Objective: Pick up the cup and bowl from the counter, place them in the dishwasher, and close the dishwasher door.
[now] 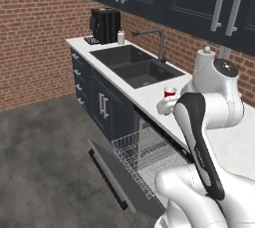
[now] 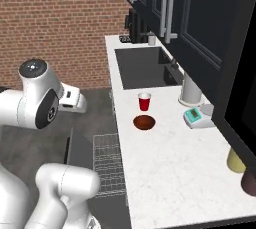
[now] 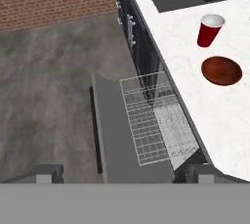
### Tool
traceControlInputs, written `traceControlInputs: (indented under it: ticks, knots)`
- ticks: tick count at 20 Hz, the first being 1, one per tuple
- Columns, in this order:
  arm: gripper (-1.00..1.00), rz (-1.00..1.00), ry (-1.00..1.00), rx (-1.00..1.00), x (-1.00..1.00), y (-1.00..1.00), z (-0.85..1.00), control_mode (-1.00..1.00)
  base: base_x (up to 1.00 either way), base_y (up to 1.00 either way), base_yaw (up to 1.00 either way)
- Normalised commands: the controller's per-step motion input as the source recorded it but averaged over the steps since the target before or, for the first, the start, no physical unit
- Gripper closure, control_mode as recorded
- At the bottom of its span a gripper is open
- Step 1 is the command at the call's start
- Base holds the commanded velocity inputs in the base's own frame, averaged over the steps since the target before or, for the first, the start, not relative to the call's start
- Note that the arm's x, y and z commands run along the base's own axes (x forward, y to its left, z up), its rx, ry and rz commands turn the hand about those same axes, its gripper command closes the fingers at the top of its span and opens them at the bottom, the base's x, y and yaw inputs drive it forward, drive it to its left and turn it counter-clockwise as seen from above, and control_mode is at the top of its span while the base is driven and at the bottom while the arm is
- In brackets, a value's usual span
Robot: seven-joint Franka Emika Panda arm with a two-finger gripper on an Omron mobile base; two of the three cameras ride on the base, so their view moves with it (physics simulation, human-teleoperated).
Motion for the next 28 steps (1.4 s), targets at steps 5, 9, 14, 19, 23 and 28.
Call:
traceControlInputs:
  ticks: [5,9,14,19,23,28]
  knots:
    - [-1.00,-0.07,0.15,-0.02,0.86,-0.03,-0.10,-1.00,0.00,0.00,0.00]
    - [-1.00,-0.10,0.16,-0.05,1.00,-0.01,-0.23,-1.00,0.00,0.00,0.00]
    - [-1.00,-0.02,0.05,-0.01,0.99,-0.22,-0.32,-1.00,0.00,0.00,0.00]
    - [-1.00,0.00,0.00,0.00,0.68,-0.42,-0.43,-1.00,0.00,0.00,0.00]
    - [-1.00,0.00,0.03,-0.02,0.68,-0.41,-0.53,-1.00,0.00,0.00,0.00]
    - [-1.00,-0.01,0.09,-0.02,0.97,-0.27,-0.34,-1.00,0.00,0.00,0.00]
